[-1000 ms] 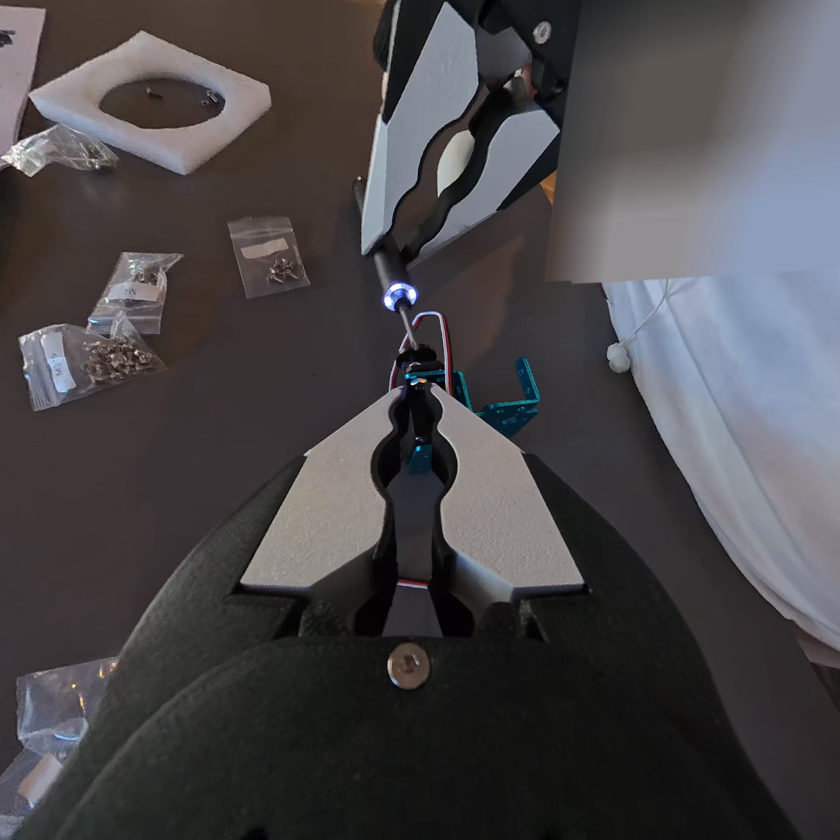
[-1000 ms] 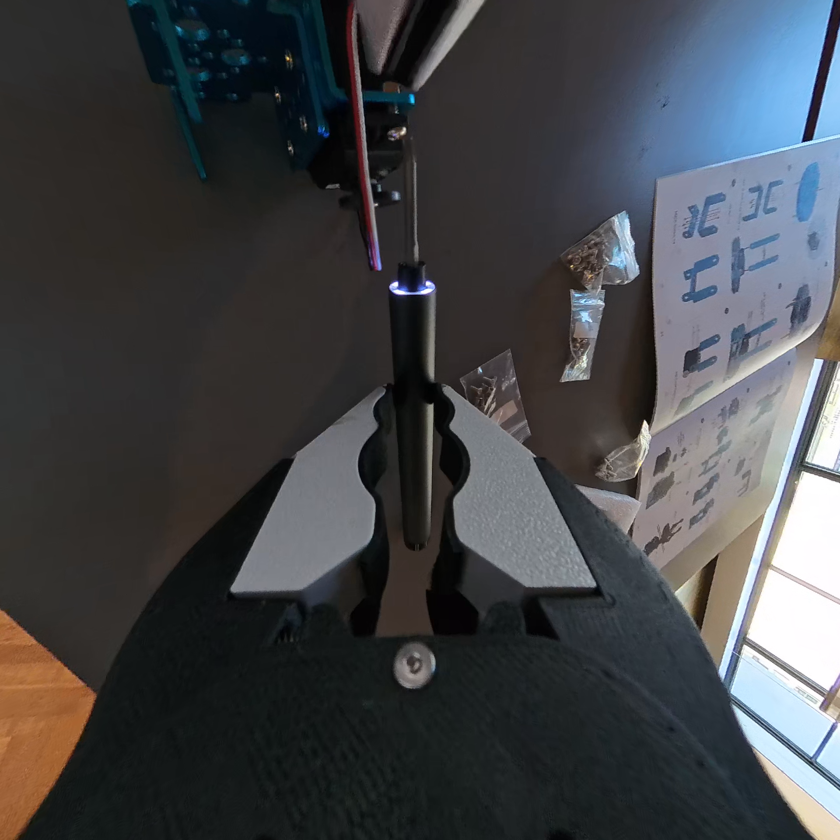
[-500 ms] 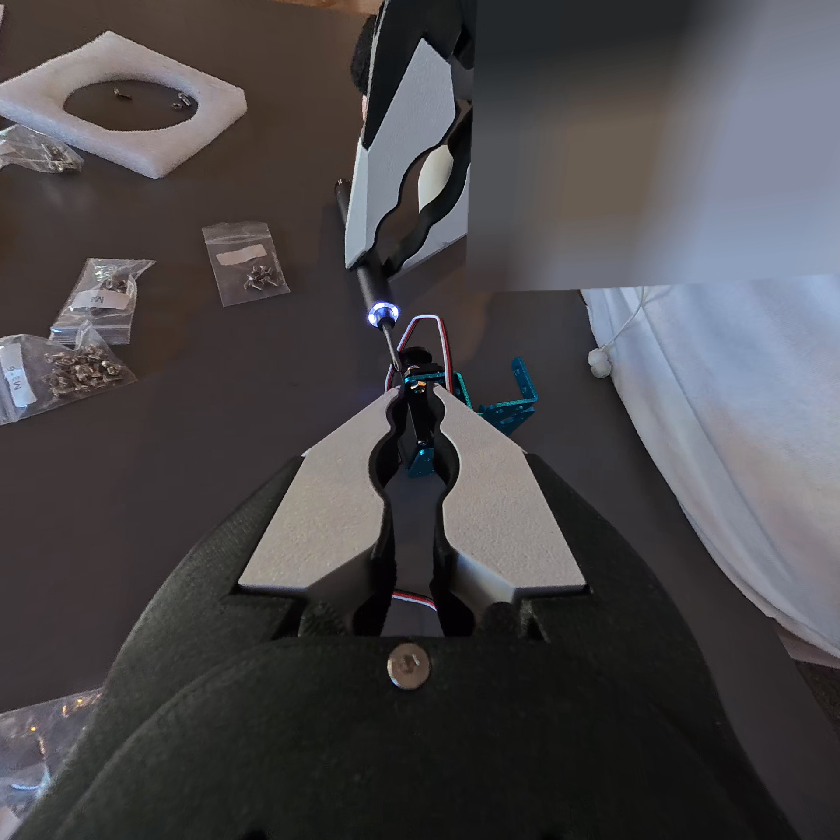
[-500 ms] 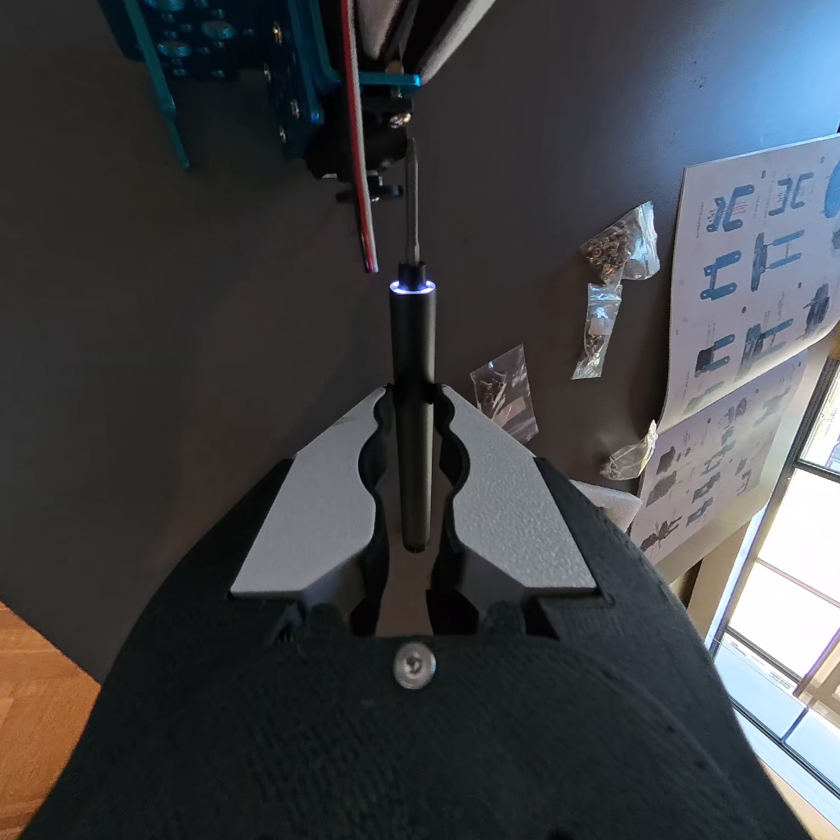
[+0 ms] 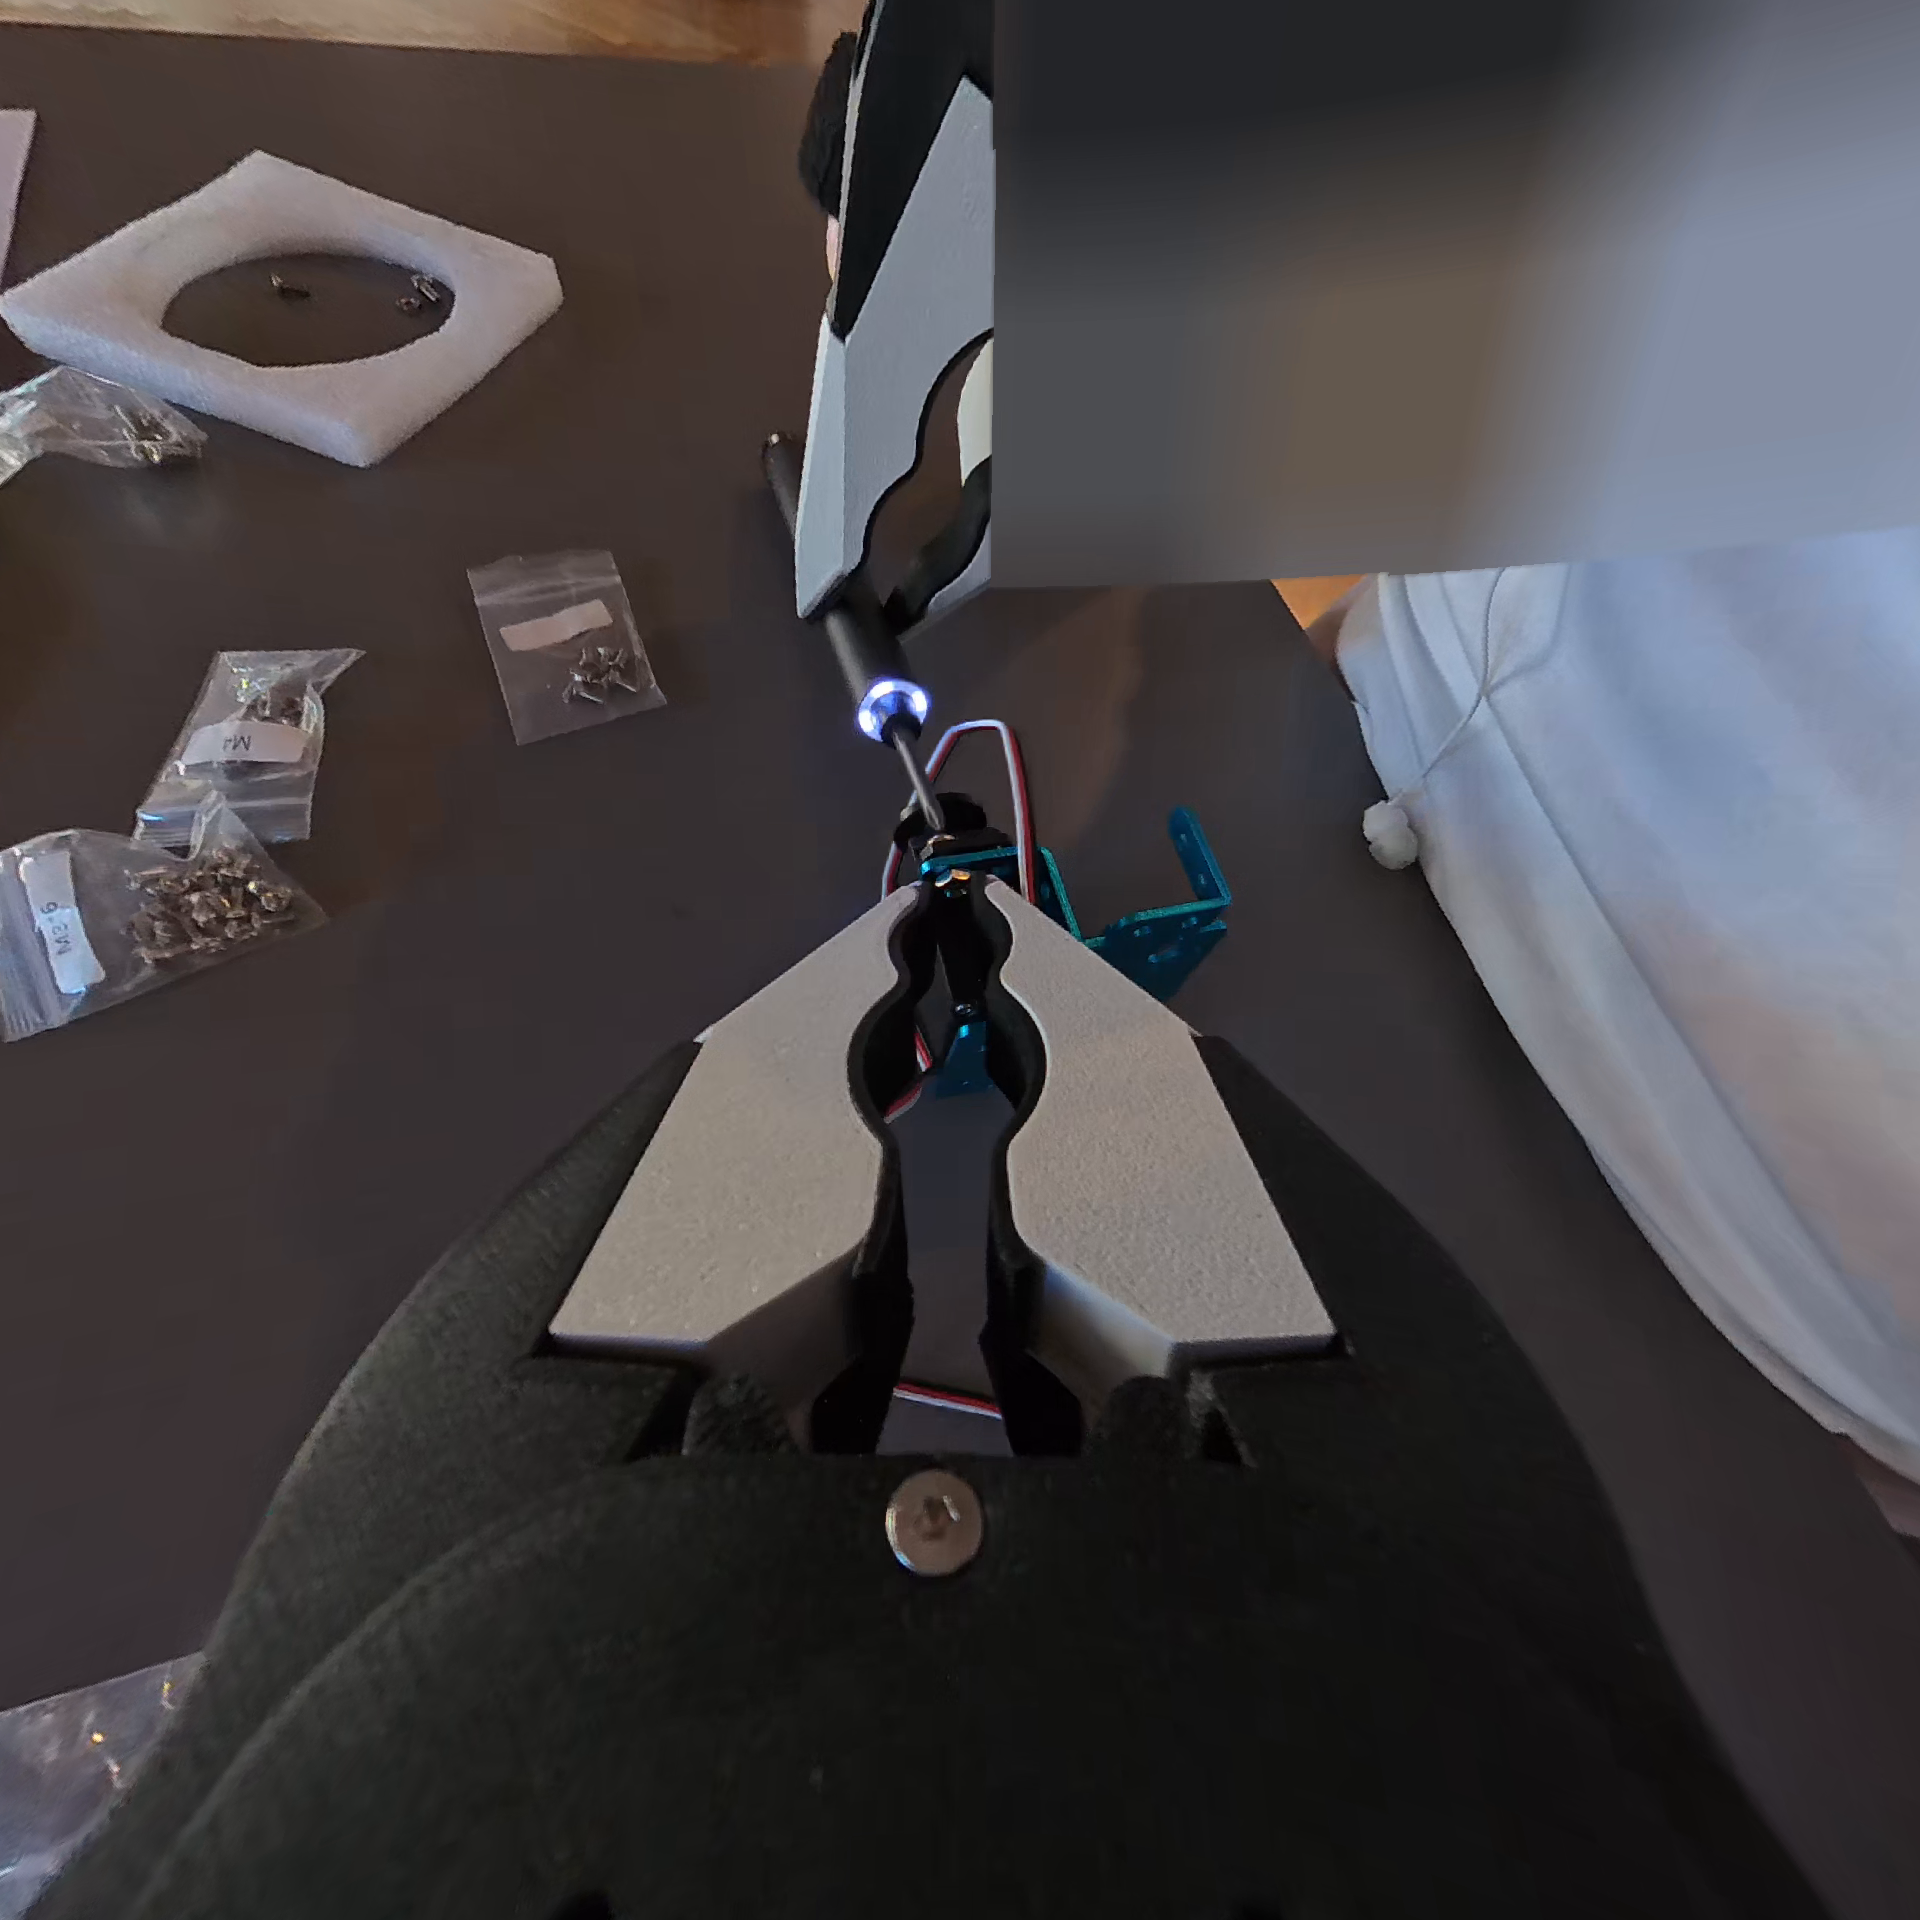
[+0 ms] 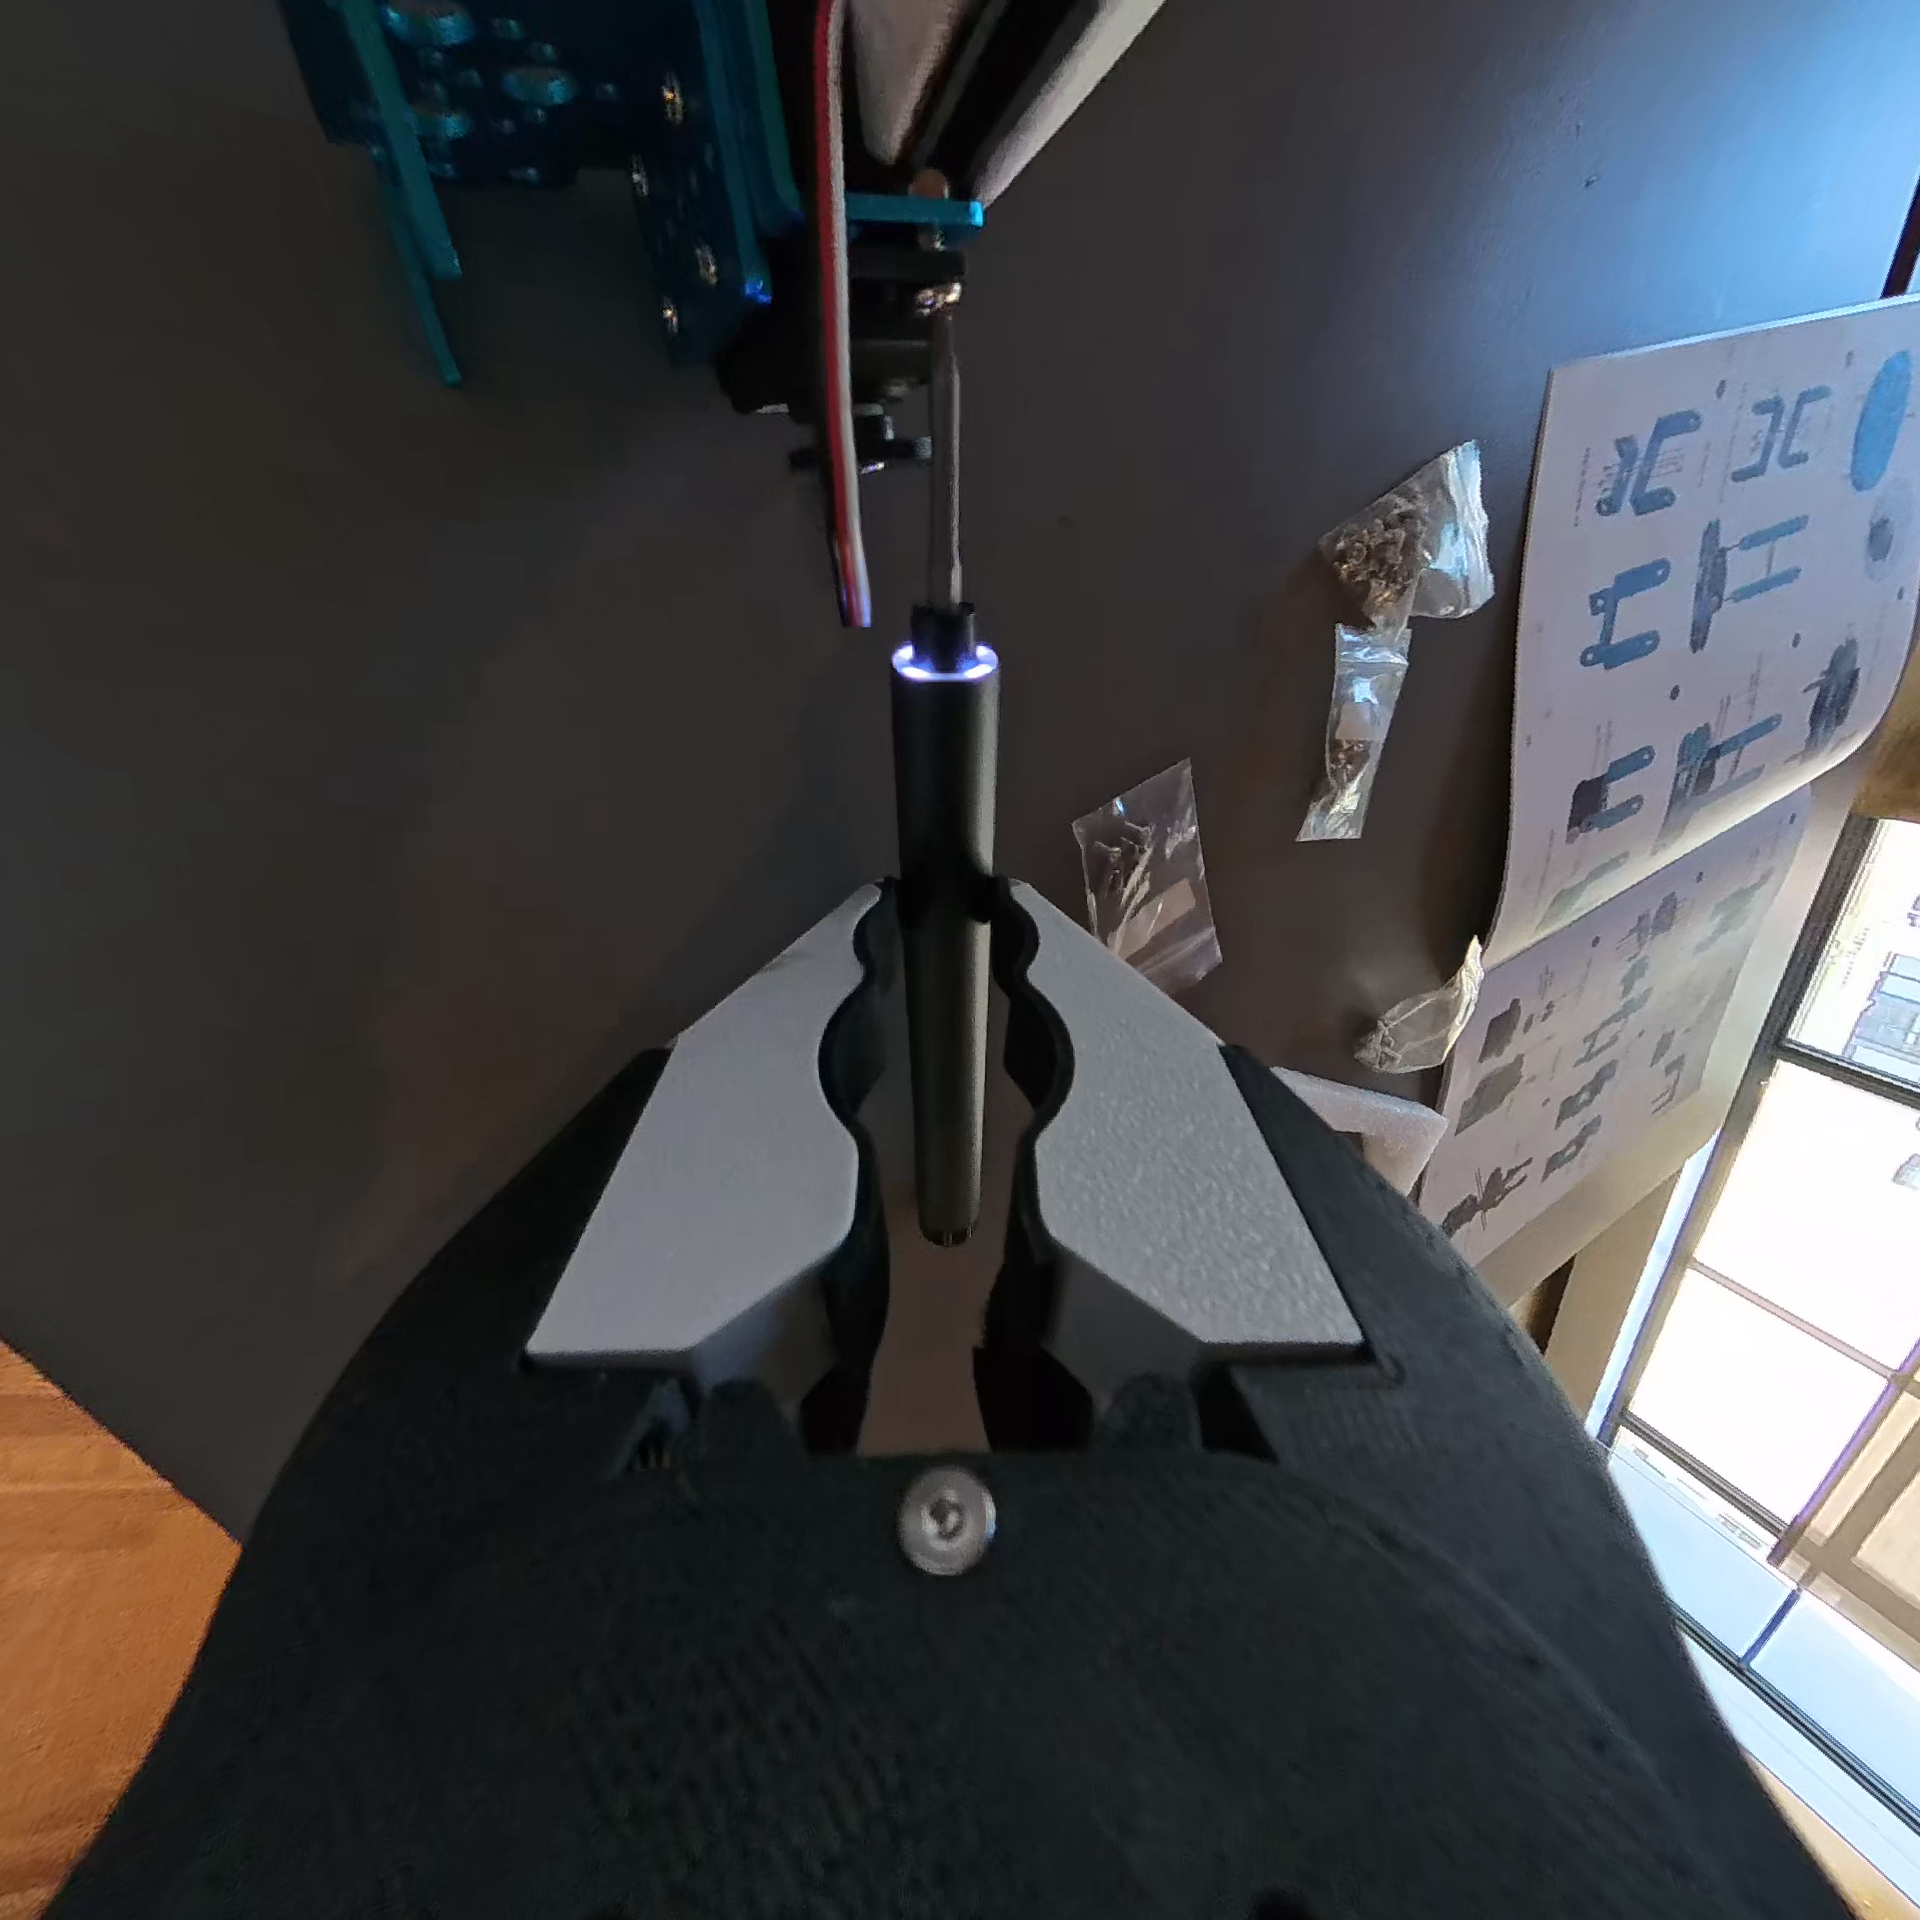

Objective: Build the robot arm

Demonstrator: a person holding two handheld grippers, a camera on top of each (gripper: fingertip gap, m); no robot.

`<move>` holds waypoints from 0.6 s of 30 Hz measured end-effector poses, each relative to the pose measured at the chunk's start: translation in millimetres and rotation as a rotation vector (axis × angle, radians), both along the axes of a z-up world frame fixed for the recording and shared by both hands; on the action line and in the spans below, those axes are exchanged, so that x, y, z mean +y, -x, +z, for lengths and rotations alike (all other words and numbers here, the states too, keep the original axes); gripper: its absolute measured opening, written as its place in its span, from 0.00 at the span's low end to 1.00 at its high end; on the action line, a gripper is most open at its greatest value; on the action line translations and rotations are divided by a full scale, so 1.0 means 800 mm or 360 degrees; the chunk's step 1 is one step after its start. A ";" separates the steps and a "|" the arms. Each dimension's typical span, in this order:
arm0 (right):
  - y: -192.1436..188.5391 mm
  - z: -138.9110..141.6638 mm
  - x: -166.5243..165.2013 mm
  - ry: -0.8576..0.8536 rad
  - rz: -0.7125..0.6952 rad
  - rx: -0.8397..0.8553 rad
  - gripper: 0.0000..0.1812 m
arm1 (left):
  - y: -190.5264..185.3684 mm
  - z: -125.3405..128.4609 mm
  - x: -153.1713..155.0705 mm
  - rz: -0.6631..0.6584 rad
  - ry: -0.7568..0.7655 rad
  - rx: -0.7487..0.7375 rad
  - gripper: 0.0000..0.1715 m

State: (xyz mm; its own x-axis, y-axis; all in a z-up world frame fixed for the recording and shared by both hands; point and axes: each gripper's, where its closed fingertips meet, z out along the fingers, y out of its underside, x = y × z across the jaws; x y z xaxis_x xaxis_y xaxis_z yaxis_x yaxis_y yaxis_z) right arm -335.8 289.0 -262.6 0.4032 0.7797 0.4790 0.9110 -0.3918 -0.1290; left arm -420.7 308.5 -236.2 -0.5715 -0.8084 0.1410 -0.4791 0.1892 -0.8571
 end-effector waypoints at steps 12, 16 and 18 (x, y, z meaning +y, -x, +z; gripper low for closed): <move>-0.002 0.000 0.000 0.0038 0.0021 -0.0106 0.09 | -0.002 0.000 -0.001 0.0009 0.0005 0.0010 0.03; -0.006 -0.002 0.001 0.0053 -0.0004 -0.0111 0.09 | -0.002 0.000 -0.001 0.0011 0.0005 0.0010 0.03; -0.006 -0.002 0.001 0.0053 -0.0004 -0.0108 0.09 | -0.003 0.000 -0.001 0.0009 0.0010 0.0011 0.03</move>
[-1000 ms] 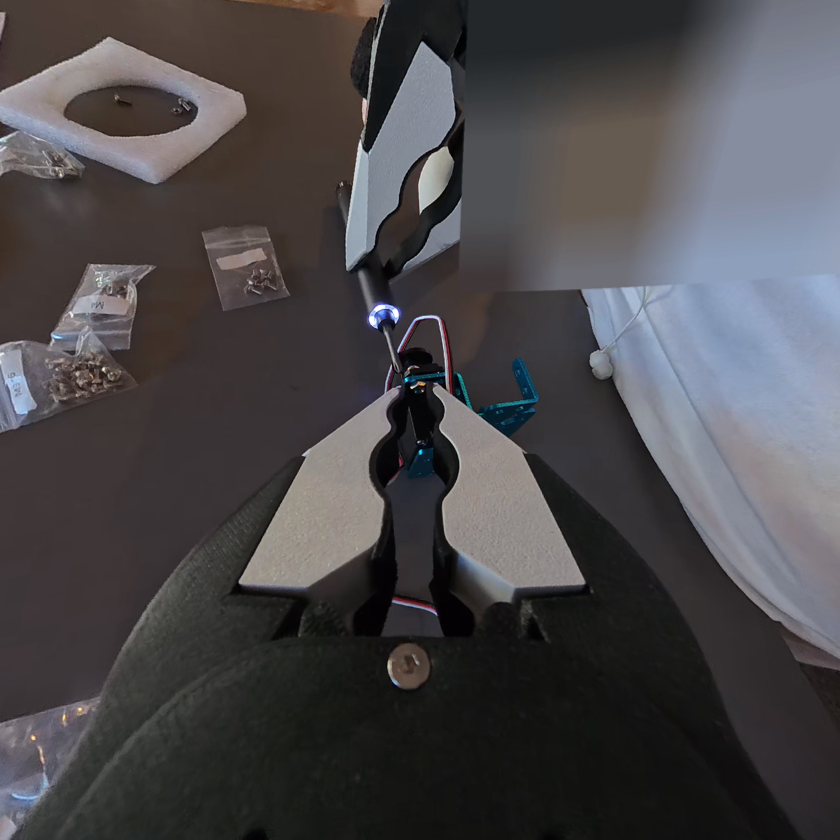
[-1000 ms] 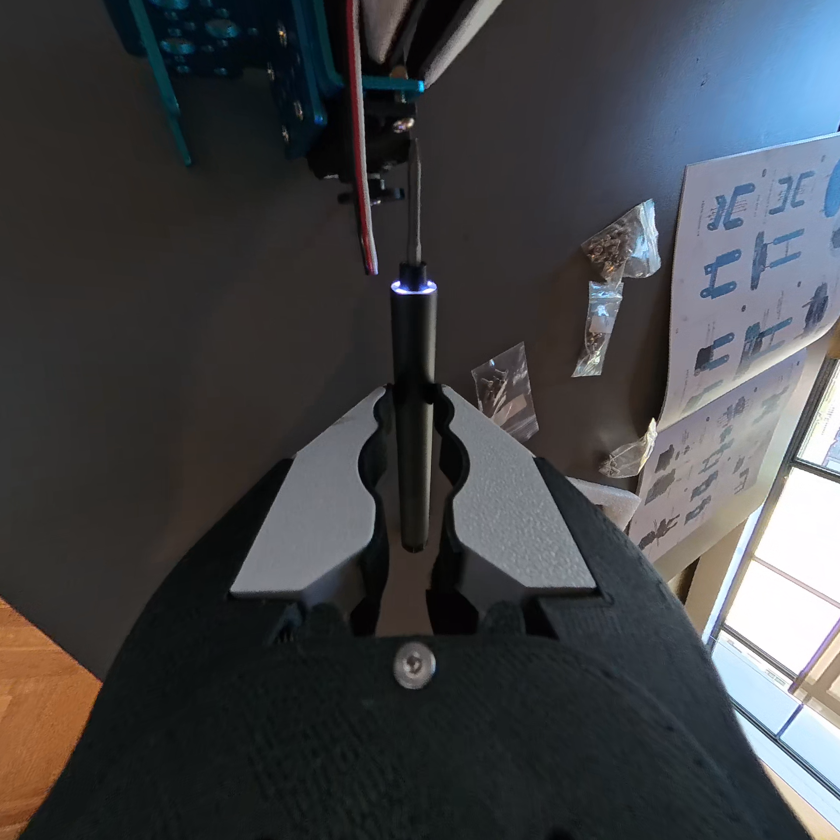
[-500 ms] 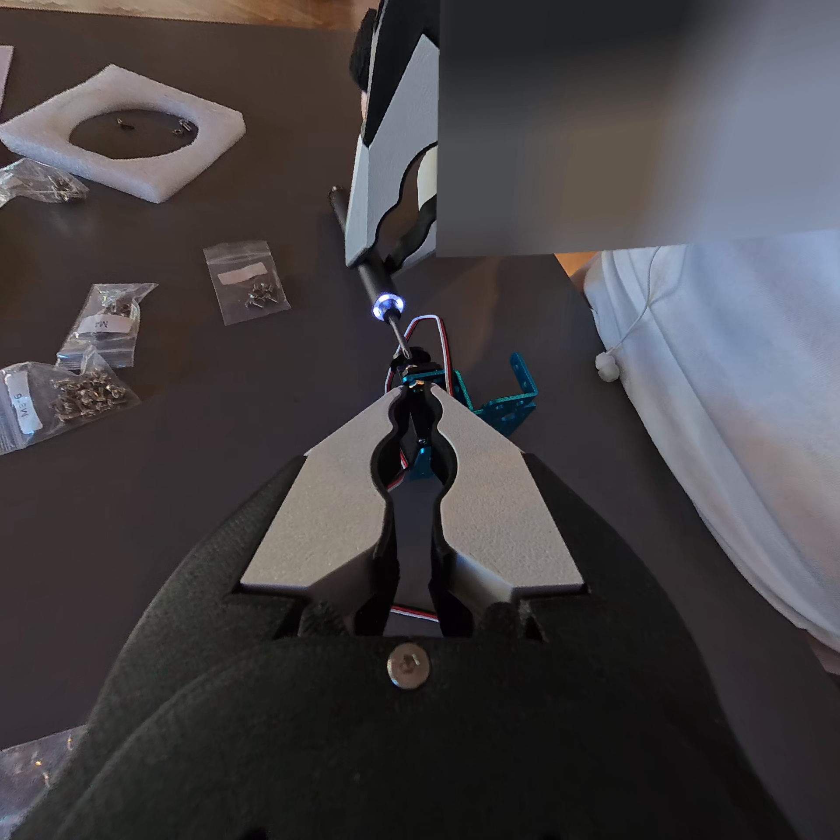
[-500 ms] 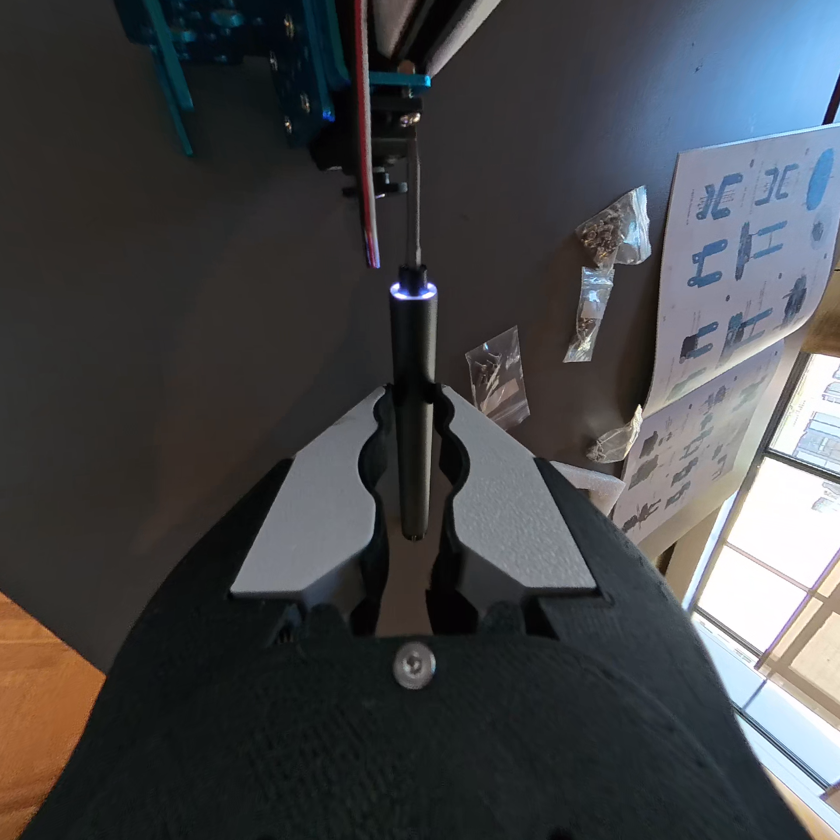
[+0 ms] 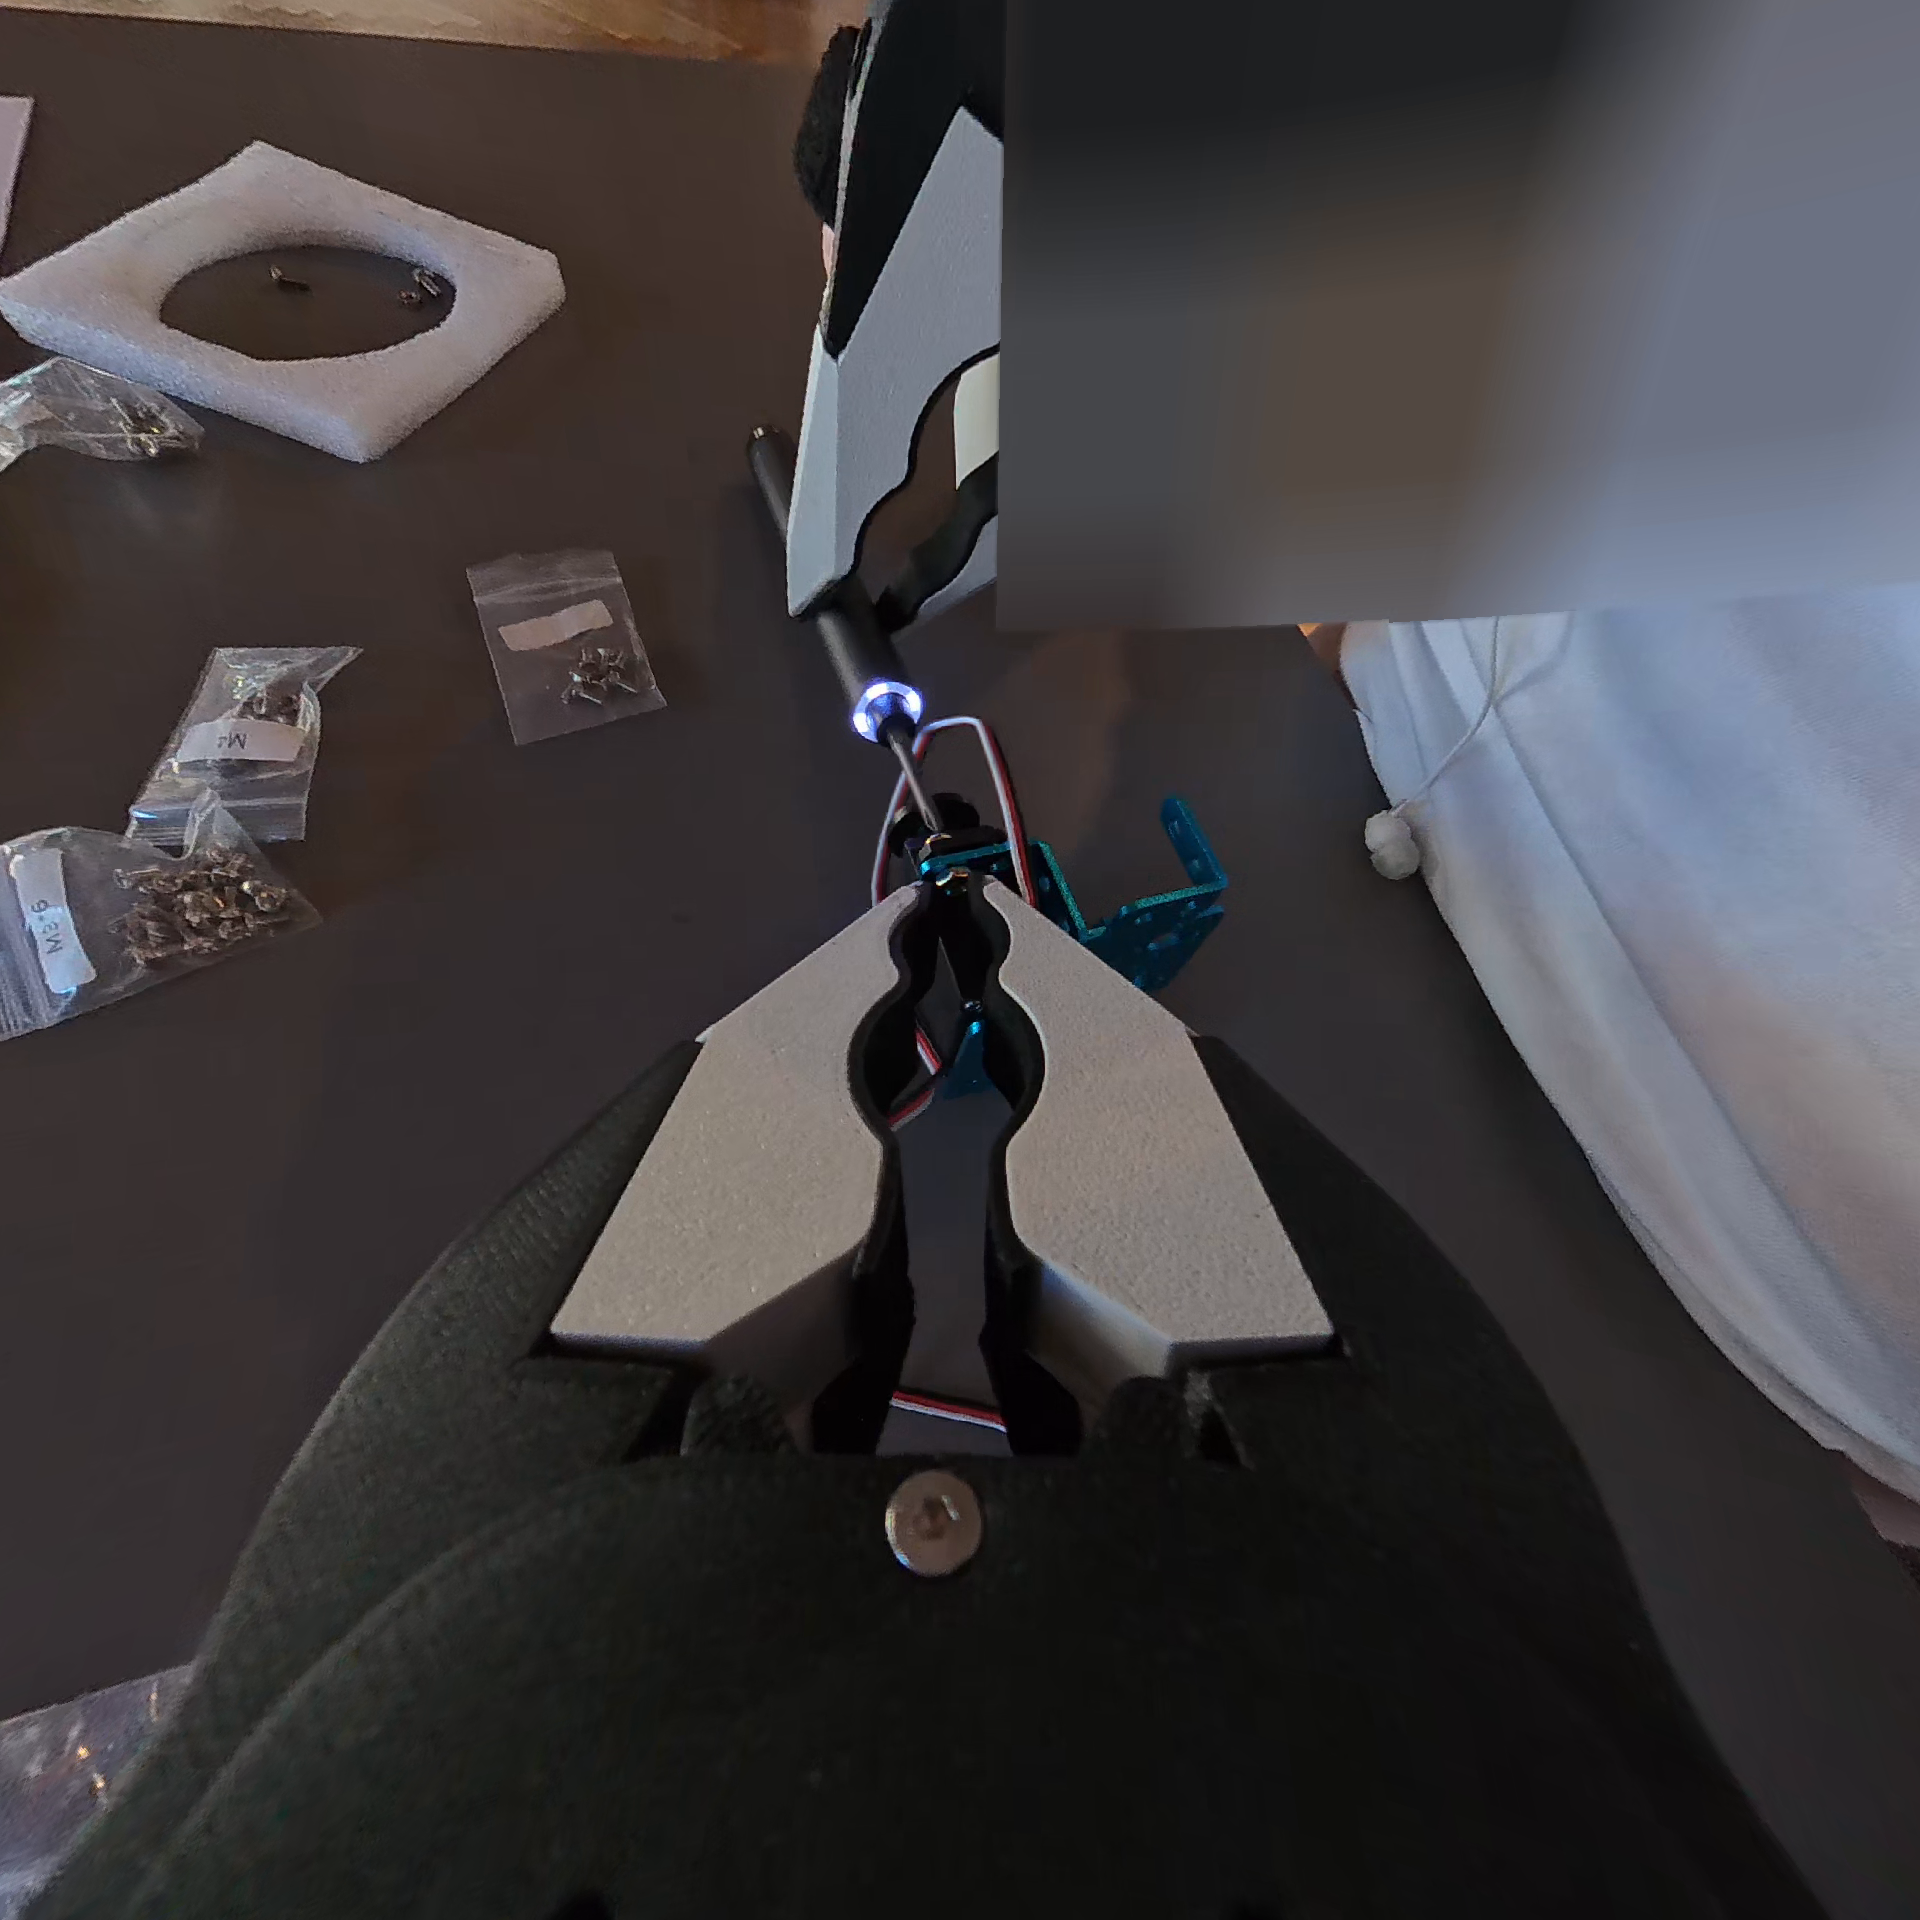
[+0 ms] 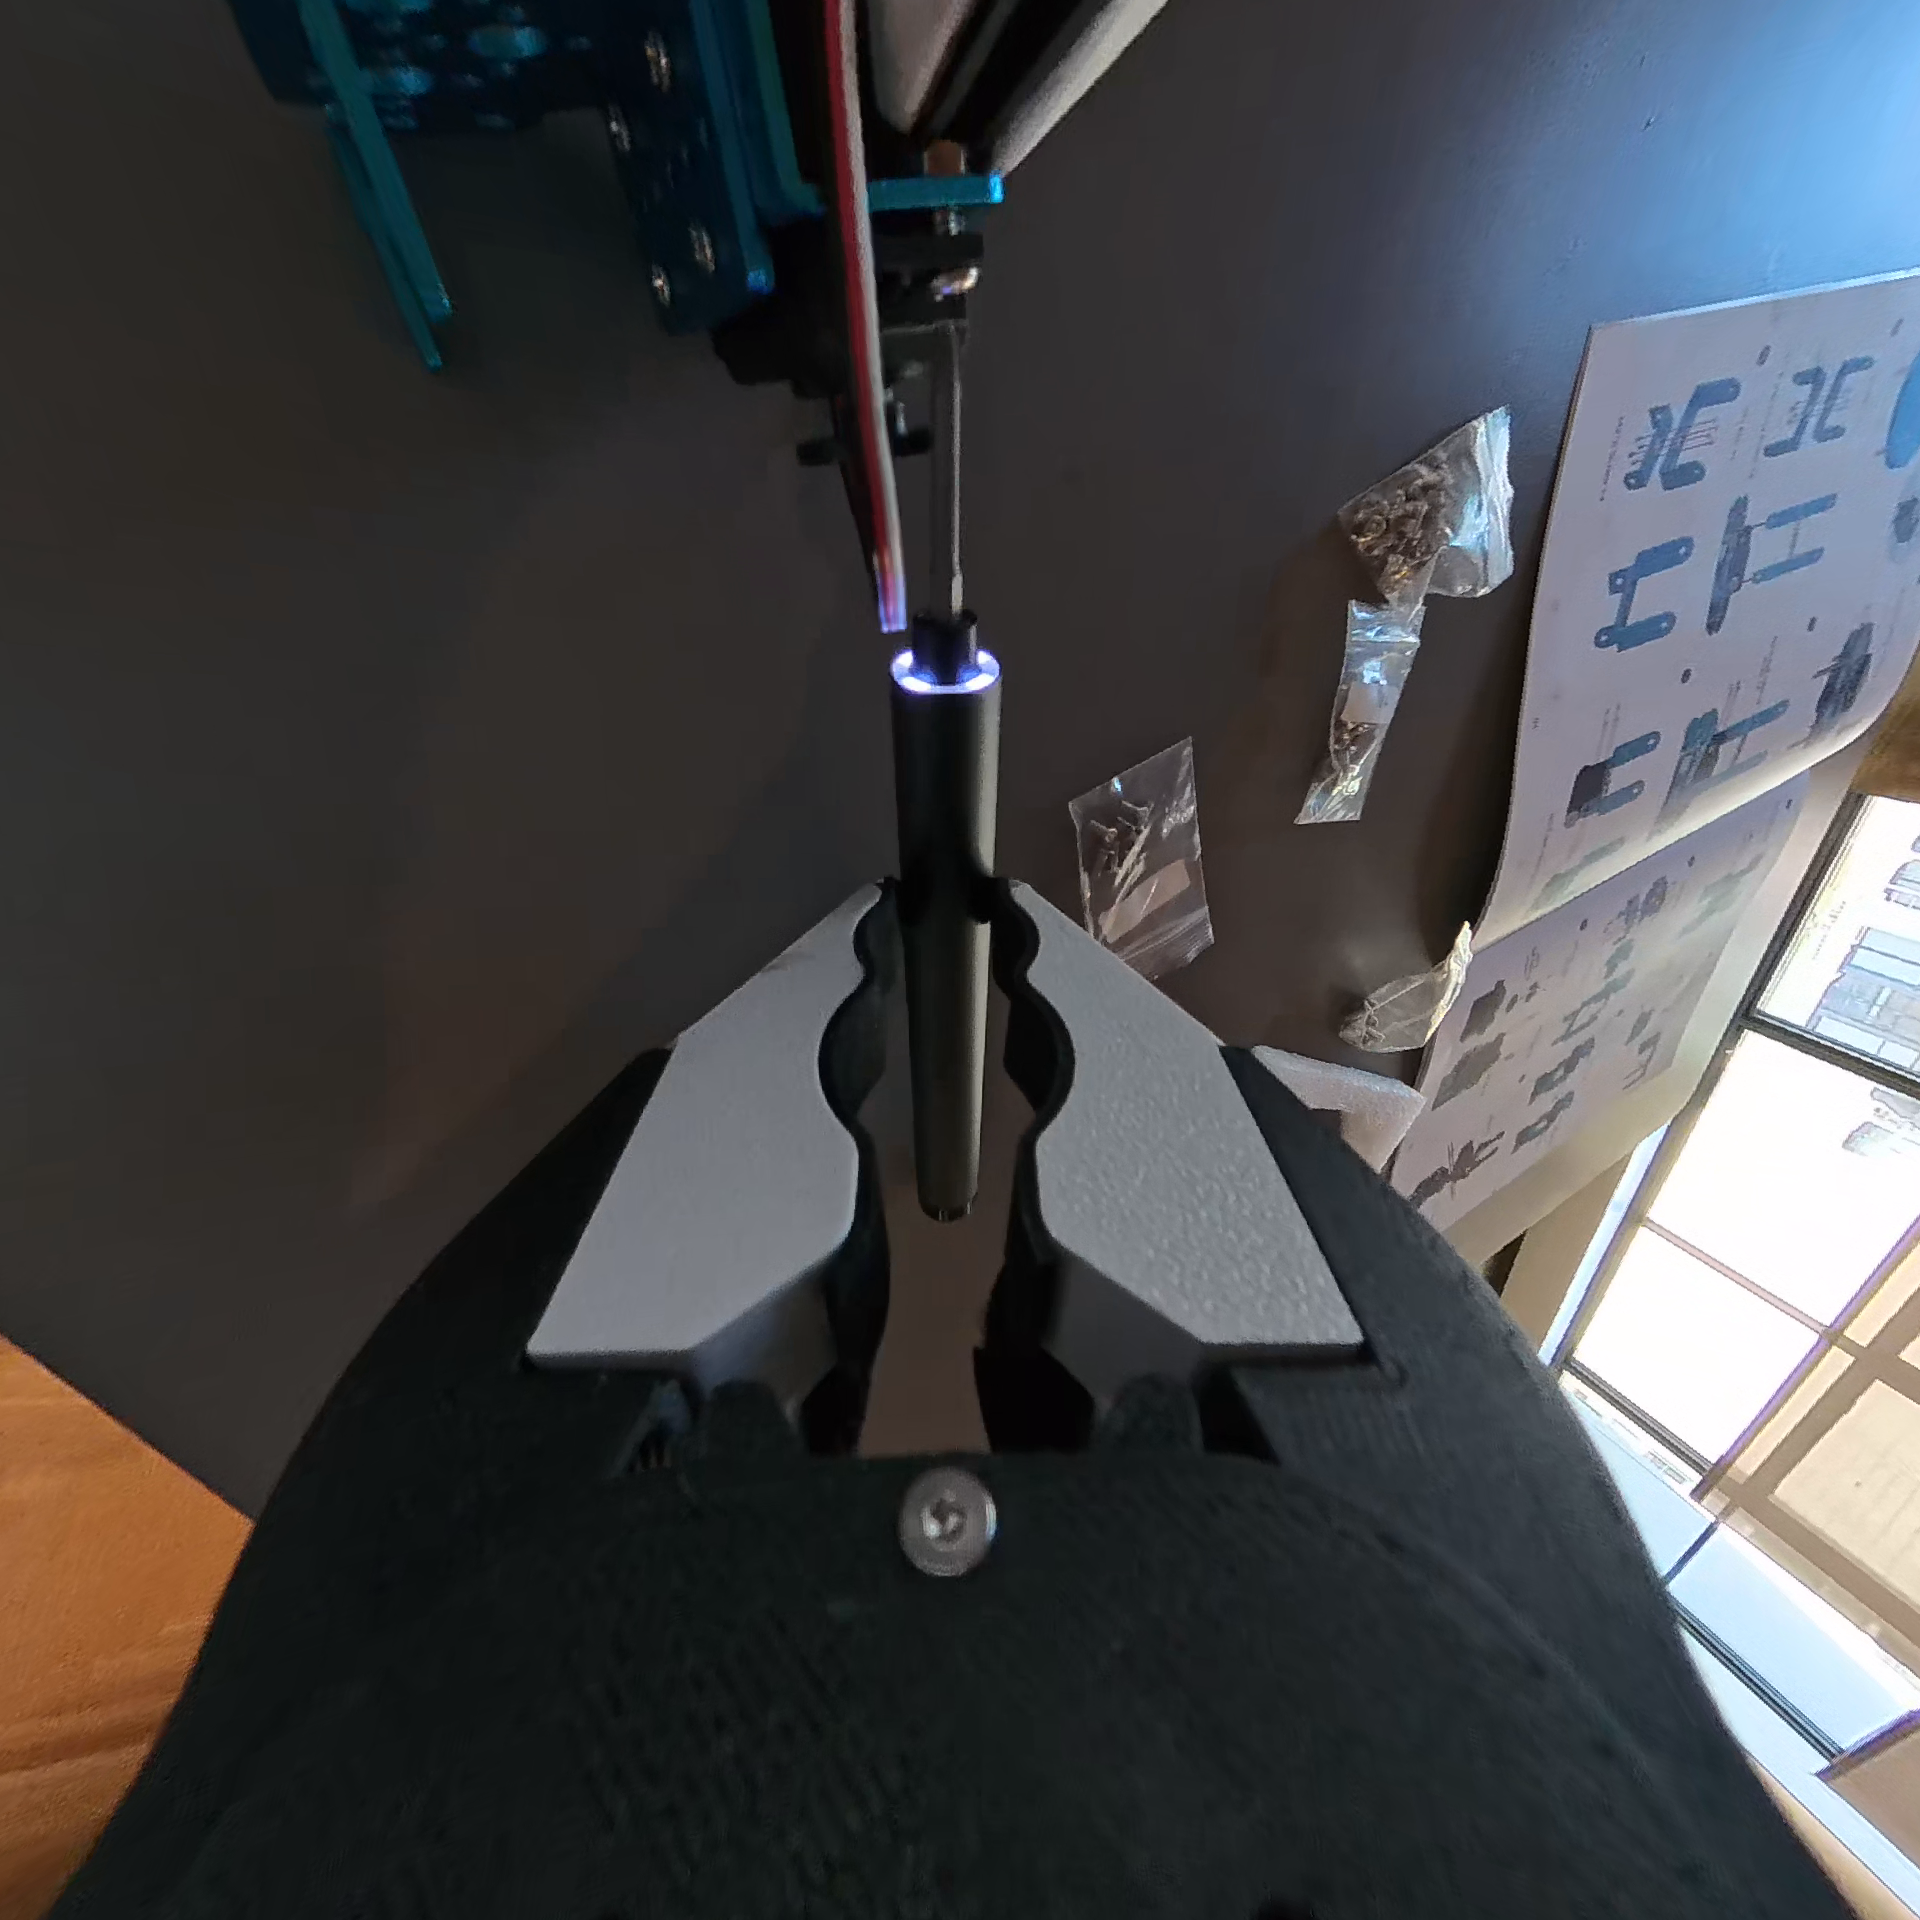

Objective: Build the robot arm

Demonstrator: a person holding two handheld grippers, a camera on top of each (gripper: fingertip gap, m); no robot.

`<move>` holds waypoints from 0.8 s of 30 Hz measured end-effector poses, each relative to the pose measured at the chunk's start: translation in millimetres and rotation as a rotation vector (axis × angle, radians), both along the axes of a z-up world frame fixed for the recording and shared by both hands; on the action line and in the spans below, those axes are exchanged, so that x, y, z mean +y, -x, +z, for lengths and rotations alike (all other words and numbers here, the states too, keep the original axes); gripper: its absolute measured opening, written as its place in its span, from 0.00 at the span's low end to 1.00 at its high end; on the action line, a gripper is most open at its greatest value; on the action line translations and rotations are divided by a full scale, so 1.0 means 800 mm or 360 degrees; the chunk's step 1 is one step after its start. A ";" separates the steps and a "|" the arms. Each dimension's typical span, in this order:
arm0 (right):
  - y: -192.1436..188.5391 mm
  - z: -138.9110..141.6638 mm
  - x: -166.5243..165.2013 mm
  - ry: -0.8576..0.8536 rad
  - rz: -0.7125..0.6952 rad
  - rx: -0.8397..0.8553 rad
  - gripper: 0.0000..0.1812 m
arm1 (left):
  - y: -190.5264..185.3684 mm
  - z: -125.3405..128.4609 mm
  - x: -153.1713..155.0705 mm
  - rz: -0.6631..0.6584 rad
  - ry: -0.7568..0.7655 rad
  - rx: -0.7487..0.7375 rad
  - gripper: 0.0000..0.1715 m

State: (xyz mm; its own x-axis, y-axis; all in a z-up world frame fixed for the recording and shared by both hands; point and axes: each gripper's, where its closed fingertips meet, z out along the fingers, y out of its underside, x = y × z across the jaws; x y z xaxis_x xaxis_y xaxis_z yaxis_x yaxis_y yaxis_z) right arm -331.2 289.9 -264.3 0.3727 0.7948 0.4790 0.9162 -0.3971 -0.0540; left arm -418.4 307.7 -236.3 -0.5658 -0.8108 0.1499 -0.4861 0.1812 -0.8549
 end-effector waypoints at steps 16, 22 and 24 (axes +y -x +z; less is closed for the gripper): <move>-0.005 0.002 0.004 -0.0004 0.0011 -0.0053 0.09 | -0.003 0.003 0.000 0.0072 -0.0021 0.0057 0.05; -0.004 0.002 0.006 -0.0008 0.0062 -0.0085 0.09 | -0.002 -0.005 0.001 0.0247 -0.0014 0.0154 0.07; -0.003 0.001 0.008 -0.0006 0.0085 -0.0099 0.09 | -0.001 -0.005 0.000 0.0282 -0.0021 0.0164 0.04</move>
